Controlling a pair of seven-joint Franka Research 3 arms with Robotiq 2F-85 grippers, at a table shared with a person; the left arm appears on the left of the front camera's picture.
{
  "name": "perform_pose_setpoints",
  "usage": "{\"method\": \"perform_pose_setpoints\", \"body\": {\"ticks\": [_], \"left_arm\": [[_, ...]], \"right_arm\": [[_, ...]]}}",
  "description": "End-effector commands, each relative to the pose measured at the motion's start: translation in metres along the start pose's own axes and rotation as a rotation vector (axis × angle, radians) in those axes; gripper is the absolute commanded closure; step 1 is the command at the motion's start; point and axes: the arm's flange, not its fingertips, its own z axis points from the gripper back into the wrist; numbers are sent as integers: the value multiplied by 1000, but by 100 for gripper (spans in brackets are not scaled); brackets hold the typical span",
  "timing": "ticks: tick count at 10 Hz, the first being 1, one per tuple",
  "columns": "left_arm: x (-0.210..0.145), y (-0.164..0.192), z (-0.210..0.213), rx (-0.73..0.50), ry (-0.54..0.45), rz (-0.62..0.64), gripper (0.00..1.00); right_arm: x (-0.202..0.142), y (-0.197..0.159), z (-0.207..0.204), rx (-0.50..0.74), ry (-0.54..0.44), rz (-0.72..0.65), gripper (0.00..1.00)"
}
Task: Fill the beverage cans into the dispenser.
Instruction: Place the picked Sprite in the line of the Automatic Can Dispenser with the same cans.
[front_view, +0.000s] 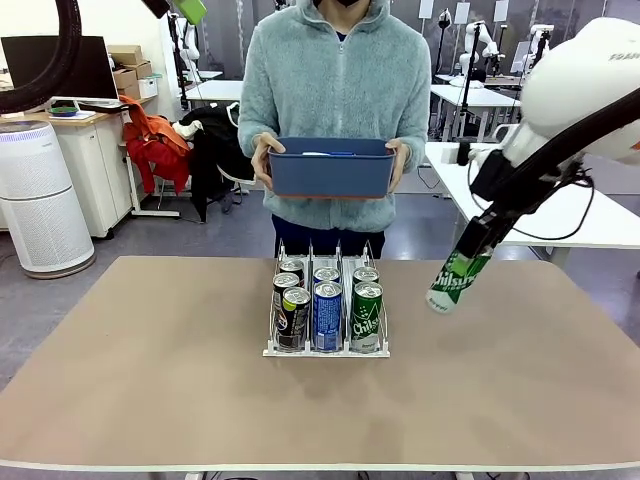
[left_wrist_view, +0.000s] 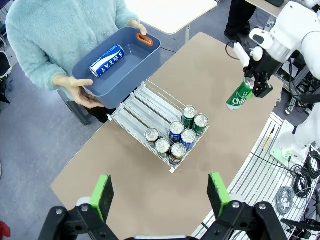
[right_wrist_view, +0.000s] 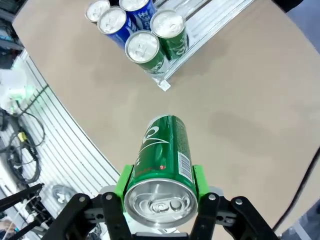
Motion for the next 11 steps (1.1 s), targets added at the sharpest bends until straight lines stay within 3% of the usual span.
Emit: {"method": "perform_pose_setpoints", "body": {"ticks": [1, 5, 8, 9, 11], "left_arm": [[-2, 0, 1, 1, 3, 4, 0], [-2, 0, 1, 1, 3, 4, 0], [-2, 0, 1, 1, 3, 4, 0], [-2, 0, 1, 1, 3, 4, 0], [-2, 0, 1, 1, 3, 4, 0]], "right_arm": [[17, 23, -25, -32, 40, -1, 42], [34, 75, -67, -40, 82, 49, 42], [50, 88, -84, -71, 40, 35, 42], [49, 80, -75, -90, 82, 83, 42], [43, 87, -79, -26, 73, 70, 42]]}}
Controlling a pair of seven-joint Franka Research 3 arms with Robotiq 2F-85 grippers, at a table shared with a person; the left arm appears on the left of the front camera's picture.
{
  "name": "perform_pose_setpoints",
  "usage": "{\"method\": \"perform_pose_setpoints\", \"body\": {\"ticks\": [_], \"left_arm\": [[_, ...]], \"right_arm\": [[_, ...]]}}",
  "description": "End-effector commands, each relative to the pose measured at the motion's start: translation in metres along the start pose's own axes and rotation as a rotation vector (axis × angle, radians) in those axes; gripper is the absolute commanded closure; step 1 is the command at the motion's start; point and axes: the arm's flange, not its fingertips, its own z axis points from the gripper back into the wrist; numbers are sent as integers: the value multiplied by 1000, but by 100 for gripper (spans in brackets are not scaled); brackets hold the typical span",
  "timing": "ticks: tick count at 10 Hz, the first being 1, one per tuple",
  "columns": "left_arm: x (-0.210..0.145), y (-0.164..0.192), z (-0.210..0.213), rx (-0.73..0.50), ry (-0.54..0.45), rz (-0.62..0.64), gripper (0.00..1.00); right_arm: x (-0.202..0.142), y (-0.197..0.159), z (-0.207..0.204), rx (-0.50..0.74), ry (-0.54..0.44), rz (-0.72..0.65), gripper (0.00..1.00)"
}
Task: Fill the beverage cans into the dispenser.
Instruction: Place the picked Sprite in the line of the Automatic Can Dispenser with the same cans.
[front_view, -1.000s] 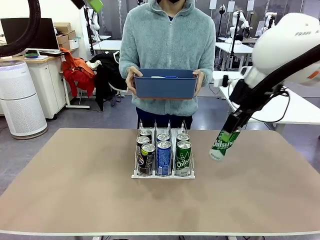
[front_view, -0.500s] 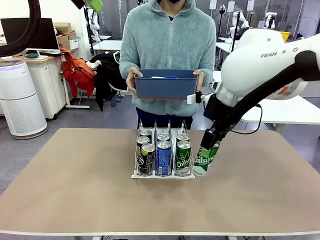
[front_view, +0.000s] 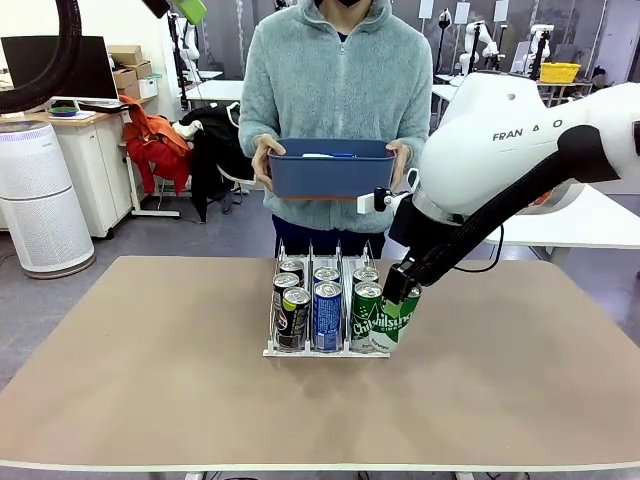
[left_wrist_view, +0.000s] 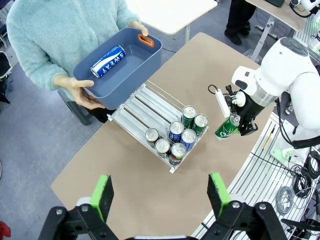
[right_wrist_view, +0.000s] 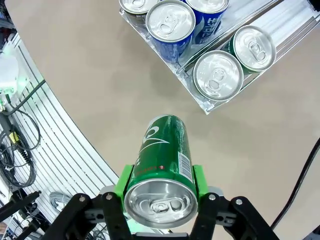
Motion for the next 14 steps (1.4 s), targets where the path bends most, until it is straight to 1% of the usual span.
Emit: {"method": "perform_pose_setpoints", "body": {"ticks": [1, 3, 4, 5, 6, 8, 10, 14], "left_arm": [[-3, 0, 1, 1, 3, 5, 0], [-3, 0, 1, 1, 3, 5, 0], [-3, 0, 1, 1, 3, 5, 0], [-3, 0, 1, 1, 3, 5, 0], [-3, 0, 1, 1, 3, 5, 0], [-3, 0, 1, 1, 3, 5, 0], [-3, 0, 1, 1, 3, 5, 0], [-3, 0, 1, 1, 3, 5, 0]], "right_arm": [[1, 0, 1, -2, -3, 1, 42], [12, -10, -11, -36, -28, 27, 42], [19, -16, -16, -63, -47, 18, 42], [21, -16, -19, -61, -50, 11, 42], [24, -25, -18, -52, -52, 20, 42], [37, -31, -24, -89, -86, 3, 42], [53, -48, -22, -115, -90, 22, 42], [71, -54, -32, -75, -91, 17, 42]]}}
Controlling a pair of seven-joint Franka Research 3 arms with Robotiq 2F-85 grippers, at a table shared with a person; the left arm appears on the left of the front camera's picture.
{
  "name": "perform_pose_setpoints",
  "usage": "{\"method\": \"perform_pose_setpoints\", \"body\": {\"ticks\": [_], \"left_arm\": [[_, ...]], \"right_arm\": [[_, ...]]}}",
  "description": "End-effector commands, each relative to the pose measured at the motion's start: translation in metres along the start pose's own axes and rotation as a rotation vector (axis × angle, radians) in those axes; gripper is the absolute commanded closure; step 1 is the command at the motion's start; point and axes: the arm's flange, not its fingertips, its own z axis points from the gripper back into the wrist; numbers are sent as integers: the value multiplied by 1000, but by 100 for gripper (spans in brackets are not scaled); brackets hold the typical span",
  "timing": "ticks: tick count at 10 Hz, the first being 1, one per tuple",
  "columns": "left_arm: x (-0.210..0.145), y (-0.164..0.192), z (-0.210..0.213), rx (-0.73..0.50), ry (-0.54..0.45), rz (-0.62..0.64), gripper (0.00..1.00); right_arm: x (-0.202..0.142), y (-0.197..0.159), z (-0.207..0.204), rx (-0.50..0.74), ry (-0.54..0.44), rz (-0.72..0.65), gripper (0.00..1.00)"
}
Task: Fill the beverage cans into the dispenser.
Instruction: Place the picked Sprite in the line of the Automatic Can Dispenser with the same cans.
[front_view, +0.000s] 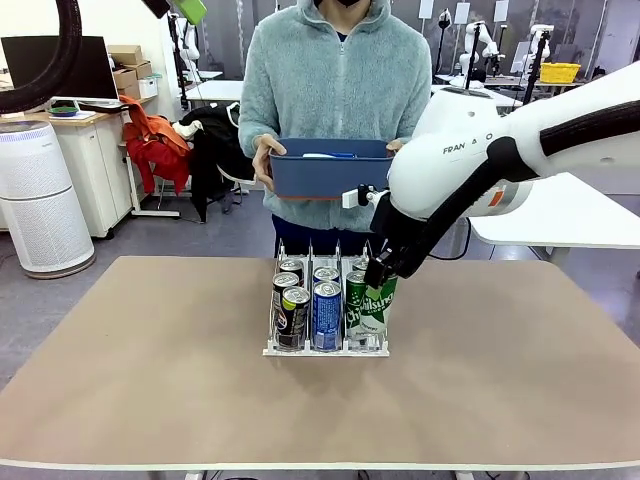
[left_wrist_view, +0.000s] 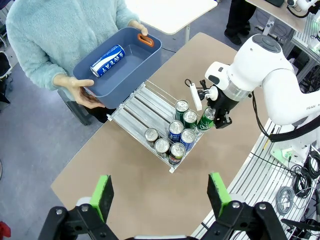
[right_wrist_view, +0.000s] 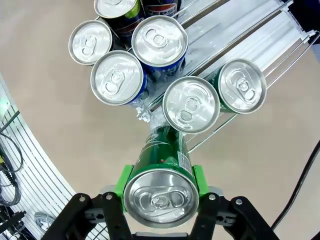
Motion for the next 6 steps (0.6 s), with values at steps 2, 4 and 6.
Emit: {"method": "perform_pose_setpoints", "body": {"ticks": [2, 4, 6], "left_arm": [[-3, 0, 1, 1, 3, 5, 0], [-3, 0, 1, 1, 3, 5, 0], [-3, 0, 1, 1, 3, 5, 0]], "right_arm": [[20, -12, -8, -29, -47, 14, 42], [26, -9, -21, -36, -69, 37, 42], [25, -7, -28, -44, -98, 72, 42]]}}
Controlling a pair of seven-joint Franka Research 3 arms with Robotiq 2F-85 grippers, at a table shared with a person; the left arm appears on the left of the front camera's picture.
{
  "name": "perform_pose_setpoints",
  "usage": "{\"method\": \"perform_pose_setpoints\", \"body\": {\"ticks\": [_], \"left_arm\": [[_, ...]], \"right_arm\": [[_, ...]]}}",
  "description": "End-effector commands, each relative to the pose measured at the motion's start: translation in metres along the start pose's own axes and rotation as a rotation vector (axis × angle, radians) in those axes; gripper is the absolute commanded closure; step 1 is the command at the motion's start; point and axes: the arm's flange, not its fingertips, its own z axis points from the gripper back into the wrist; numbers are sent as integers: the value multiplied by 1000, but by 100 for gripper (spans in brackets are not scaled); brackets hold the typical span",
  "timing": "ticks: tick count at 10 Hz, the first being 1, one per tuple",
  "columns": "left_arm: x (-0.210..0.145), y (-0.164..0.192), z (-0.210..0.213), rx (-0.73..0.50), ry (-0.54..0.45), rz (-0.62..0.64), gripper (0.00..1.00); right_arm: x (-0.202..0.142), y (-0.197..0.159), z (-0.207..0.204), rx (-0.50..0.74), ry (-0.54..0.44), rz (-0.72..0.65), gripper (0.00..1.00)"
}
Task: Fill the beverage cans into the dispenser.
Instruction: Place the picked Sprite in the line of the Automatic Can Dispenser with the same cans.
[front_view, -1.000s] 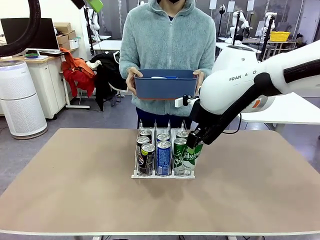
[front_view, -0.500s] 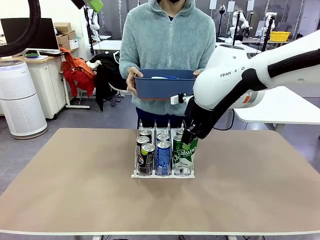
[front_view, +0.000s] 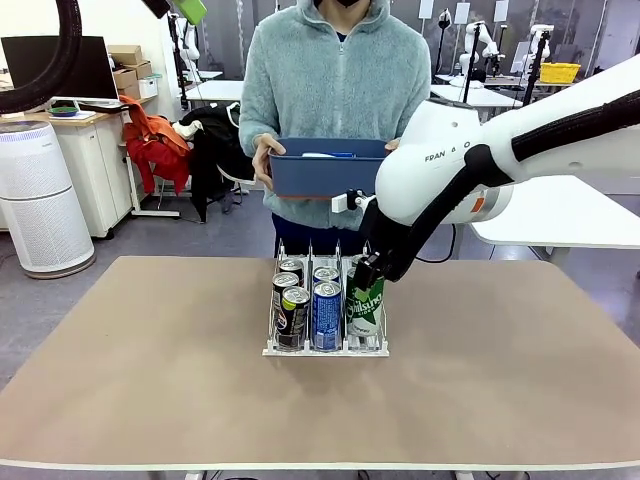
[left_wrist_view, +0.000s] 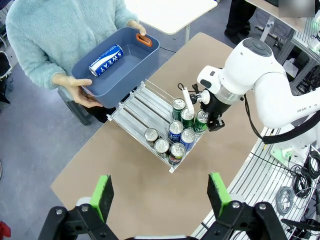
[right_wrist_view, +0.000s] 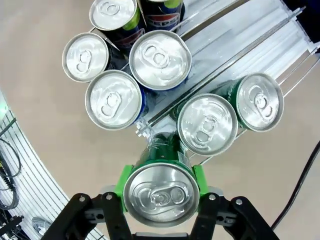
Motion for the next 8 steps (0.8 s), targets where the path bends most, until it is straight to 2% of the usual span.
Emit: {"method": "perform_pose_setpoints", "body": {"ticks": [1, 4, 8], "left_arm": [[-3, 0, 1, 1, 3, 5, 0], [-3, 0, 1, 1, 3, 5, 0], [-3, 0, 1, 1, 3, 5, 0]], "right_arm": [[9, -7, -17, -59, -78, 46, 42], [13, -16, -20, -78, -92, 33, 42], [9, -16, -30, -67, -27, 54, 42]]}}
